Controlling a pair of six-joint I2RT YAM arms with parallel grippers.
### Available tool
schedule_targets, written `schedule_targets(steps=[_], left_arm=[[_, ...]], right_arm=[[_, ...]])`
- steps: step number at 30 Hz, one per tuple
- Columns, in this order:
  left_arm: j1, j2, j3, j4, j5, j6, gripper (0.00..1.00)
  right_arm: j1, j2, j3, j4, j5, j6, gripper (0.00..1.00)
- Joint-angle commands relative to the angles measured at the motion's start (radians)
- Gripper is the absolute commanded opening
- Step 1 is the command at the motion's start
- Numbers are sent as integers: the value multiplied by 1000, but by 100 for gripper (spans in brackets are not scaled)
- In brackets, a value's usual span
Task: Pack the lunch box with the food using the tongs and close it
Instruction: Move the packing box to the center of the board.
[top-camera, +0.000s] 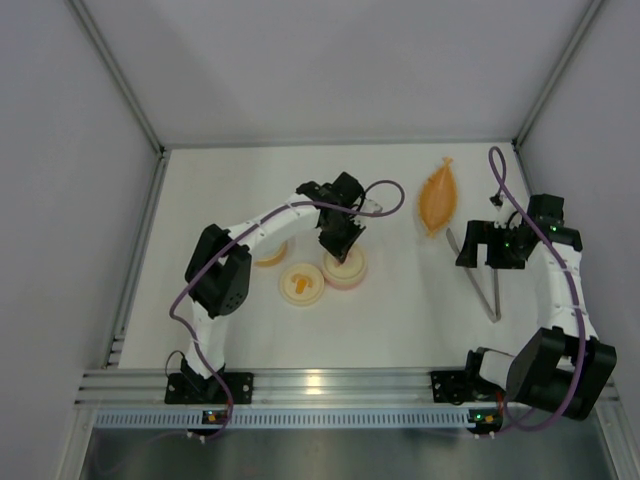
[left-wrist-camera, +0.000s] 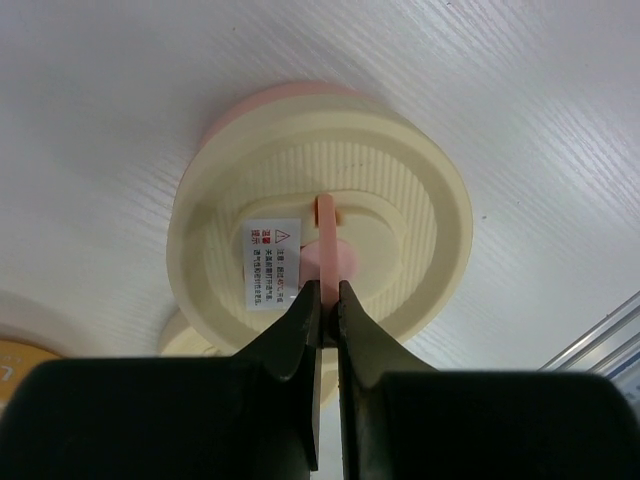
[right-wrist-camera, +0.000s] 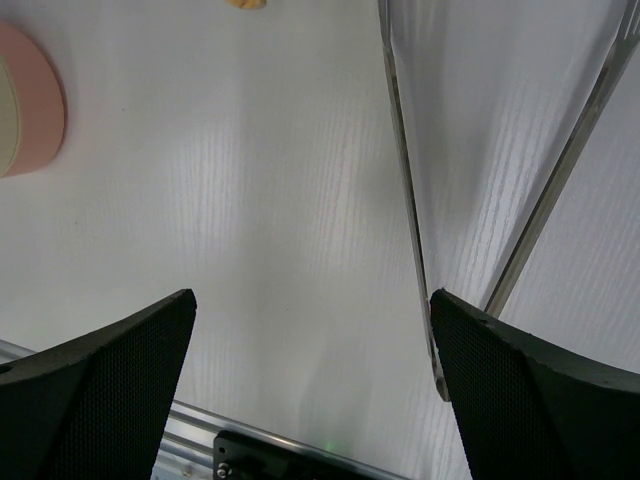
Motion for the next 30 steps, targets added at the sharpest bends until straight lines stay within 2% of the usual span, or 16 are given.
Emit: schedule_targets(steps=[1, 13, 16, 17, 21, 24, 30], left_arm=[[-3, 23, -79, 14, 56, -29, 0], [15, 66, -55, -12, 70, -26, 1], [15, 34, -54, -18, 55, -4, 14], [15, 25, -52, -19, 40, 5, 21], [14, -32, -31, -35, 30, 43, 38], [14, -87, -5, -51, 53, 78, 46], [15, -165, 19, -39, 86, 86, 48]], right_arm=[[14, -29, 10, 19, -19, -2, 99], [14, -36, 11, 12, -21, -5, 99], [14, -38, 13, 12, -22, -7, 99], [14, -36, 15, 10, -24, -7, 99], [14, -35, 15, 13, -33, 1, 99], [14, -35, 19, 13, -36, 5, 99], [14, -40, 27, 8, -42, 13, 99]])
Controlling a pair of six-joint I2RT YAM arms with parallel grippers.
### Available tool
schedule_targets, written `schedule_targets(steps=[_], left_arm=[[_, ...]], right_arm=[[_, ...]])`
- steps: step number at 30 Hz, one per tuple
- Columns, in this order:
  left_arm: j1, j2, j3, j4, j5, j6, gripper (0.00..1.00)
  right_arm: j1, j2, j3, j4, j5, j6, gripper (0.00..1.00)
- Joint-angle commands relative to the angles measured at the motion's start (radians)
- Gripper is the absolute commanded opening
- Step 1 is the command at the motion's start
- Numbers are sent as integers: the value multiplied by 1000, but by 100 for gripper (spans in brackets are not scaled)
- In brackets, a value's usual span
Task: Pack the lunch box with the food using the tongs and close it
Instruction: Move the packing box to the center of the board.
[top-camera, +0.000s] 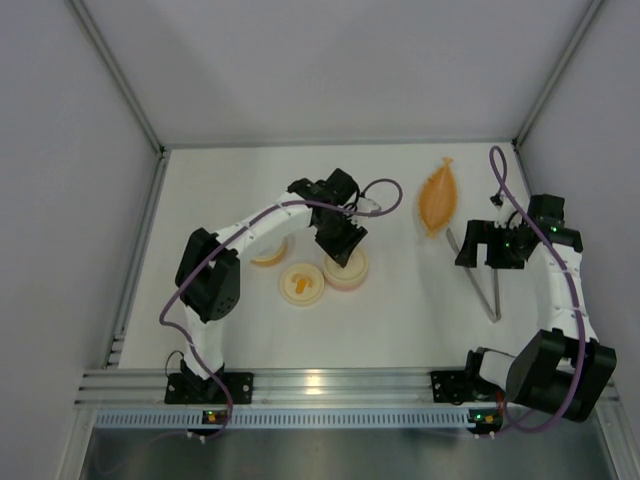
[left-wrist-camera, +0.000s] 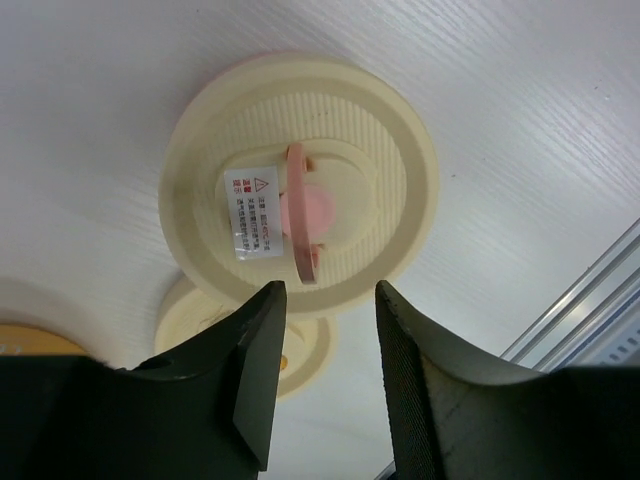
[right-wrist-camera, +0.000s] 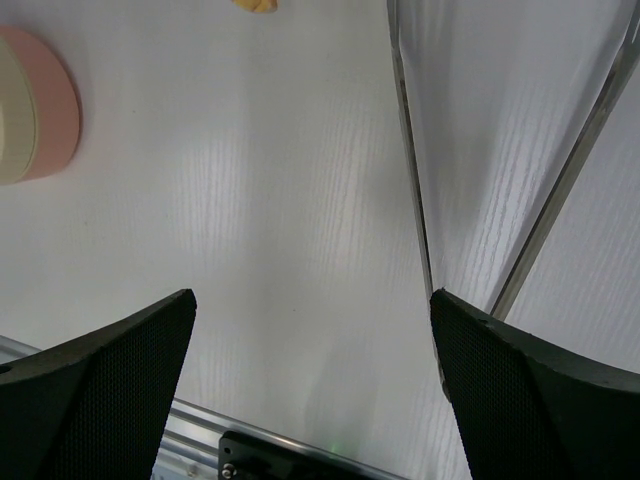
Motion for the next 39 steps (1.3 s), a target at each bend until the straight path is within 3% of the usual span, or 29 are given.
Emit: schedule_targets(steps=[1, 4, 7, 8, 11, 19, 39], left_arm=[[4, -127, 38, 6, 20, 20, 46], [4, -156, 26, 26, 24, 11, 41], [12, -158, 15, 40, 25, 1, 24], [16, -155, 13, 40, 20, -10, 14], [41, -129, 12, 58, -33, -41, 1], [42, -41, 27, 53, -191, -27, 0], [-103, 6, -3, 66, -118, 8, 0]], right_arm=[[14, -31, 28, 8, -30, 5, 99], [14, -32, 28, 7, -31, 7, 99], [14, -35, 28, 5, -31, 5, 99], [13, -38, 28, 3, -31, 5, 99], [14, -41, 28, 2, -30, 2, 99], [14, -38, 28, 3, -28, 0, 99], [16, -26, 16, 13, -22, 2, 99]])
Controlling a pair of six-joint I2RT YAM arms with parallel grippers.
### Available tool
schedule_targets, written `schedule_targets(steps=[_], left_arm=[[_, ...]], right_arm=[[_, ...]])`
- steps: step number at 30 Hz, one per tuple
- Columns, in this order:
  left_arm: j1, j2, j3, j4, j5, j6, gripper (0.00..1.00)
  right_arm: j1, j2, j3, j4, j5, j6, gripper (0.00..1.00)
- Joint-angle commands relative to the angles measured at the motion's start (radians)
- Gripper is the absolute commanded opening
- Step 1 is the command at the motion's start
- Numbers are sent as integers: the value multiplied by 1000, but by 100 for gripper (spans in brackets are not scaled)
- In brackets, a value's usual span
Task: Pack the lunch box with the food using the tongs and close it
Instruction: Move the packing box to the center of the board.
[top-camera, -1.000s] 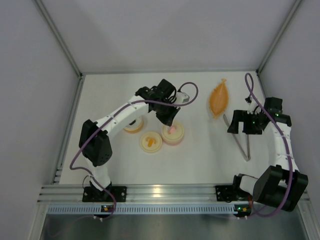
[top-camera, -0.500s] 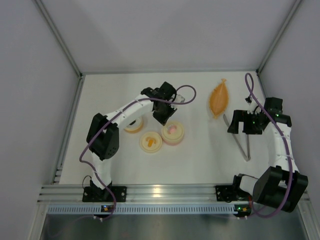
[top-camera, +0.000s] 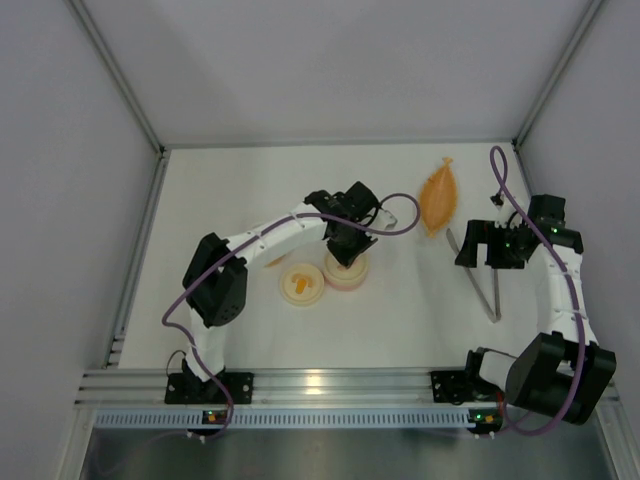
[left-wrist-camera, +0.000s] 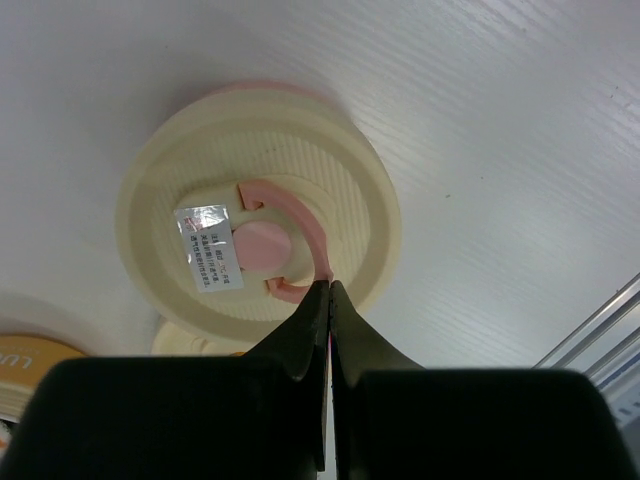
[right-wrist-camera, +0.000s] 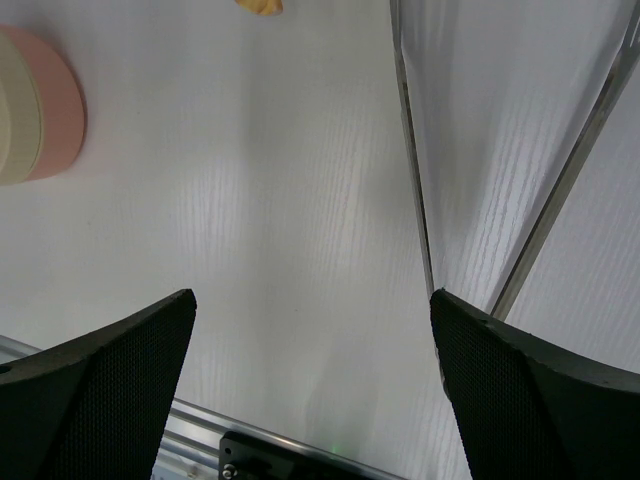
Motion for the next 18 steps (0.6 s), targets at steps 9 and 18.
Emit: schedule_targets(steps=[9, 18], left_arm=[[-3, 28, -12, 37, 44, 0, 0], [0, 25, -13, 58, 60, -17, 0]], right_arm=[[16, -15, 14, 15, -16, 0, 99], [14, -24, 19, 7, -8, -8, 99]])
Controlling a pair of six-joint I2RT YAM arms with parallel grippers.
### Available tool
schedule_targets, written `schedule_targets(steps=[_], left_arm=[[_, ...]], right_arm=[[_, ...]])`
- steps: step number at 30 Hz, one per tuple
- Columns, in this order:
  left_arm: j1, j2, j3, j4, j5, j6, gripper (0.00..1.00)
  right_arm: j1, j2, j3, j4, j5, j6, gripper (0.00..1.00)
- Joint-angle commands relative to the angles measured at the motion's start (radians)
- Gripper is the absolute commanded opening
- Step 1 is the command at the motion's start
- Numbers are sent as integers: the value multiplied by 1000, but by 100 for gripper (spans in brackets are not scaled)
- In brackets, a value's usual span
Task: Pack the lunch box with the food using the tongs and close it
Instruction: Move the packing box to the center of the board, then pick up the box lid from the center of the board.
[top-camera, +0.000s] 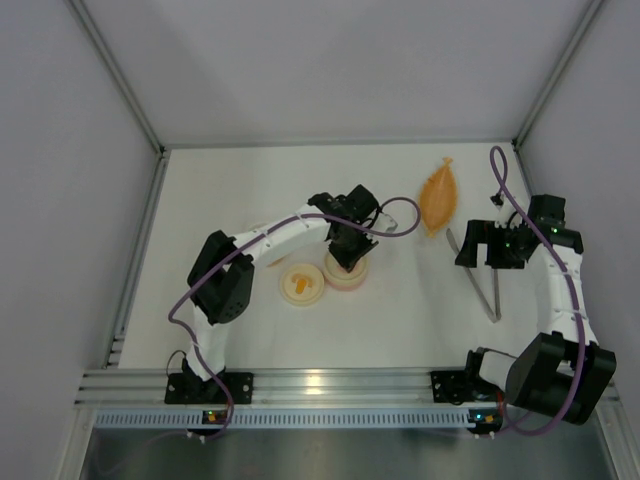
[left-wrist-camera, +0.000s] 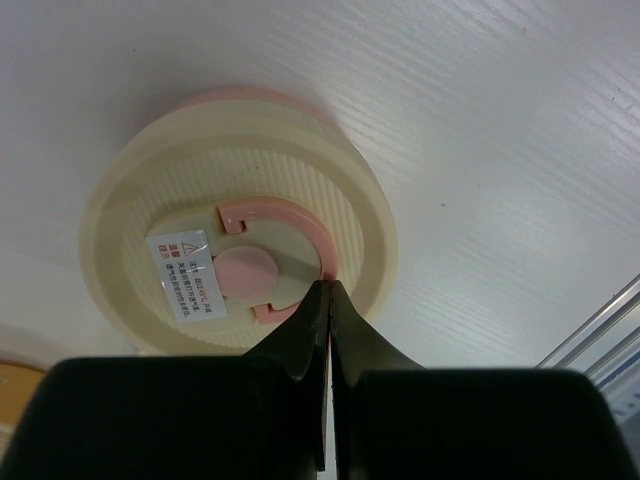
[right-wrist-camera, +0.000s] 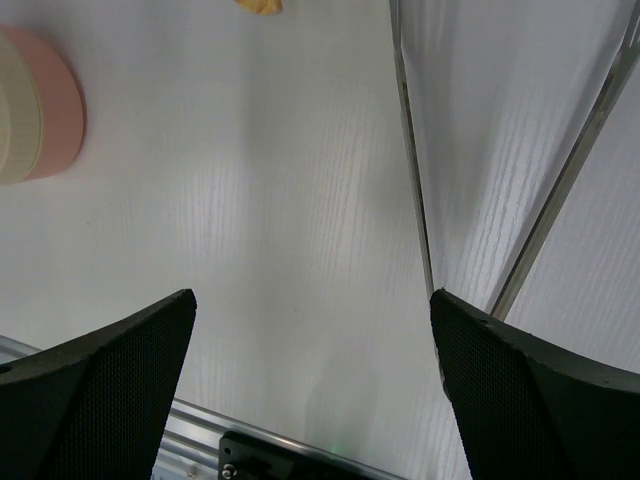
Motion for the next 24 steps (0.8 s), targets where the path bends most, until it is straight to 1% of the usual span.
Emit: schedule_targets(steps=[1, 4, 6, 7, 8, 10, 11, 13, 14, 15, 17, 18, 20, 21, 22, 23, 24], left_arm=[[3, -25, 3, 40, 14, -17, 0], [23, -134, 13, 28, 31, -34, 1], [49, -202, -3, 7, 41, 2, 6], [61, -266, -33, -9, 87, 36, 9], [98, -298, -49, -32, 121, 109, 24], [164, -385, -111, -87, 207, 191, 48], [264, -407, -124, -111, 335, 278, 59], [363, -432, -124, -170, 426, 357, 85], [427, -432, -104, -244, 449, 407, 88], [442, -426, -96, -292, 460, 535, 89], [445, -429, -111, -372, 433, 633, 89], [445, -432, -128, -388, 428, 726, 89], [445, -447, -173, -391, 432, 809, 88], [445, -463, -225, -382, 446, 901, 87], [446, -470, -254, -366, 455, 944, 86], [445, -477, -279, -345, 466, 980, 84], [445, -481, -327, -295, 478, 1045, 84]], right_arm=[[14, -24, 20, 7, -12, -9, 99], [14, -25, 23, 1, -12, -13, 99], [14, -27, 31, -2, -15, -16, 99], [14, -28, 31, -5, -16, -19, 99], [14, -29, 30, -2, -19, -19, 99], [14, -30, 25, 0, -32, -21, 99], [14, -30, 20, 3, -33, -19, 99], [16, -30, 19, 6, -39, -19, 99], [14, -30, 16, 7, -43, -18, 99], [14, -29, 16, 9, -43, -19, 99], [14, -24, 20, 10, -44, -19, 99], [14, -24, 22, 13, -43, -21, 99], [14, -19, 29, 16, -36, -24, 99], [14, -16, 31, 21, -33, -24, 99], [14, -12, 34, 21, -29, -26, 99], [14, -9, 37, 21, -29, -26, 99], [16, -2, 39, 21, -27, -24, 99]])
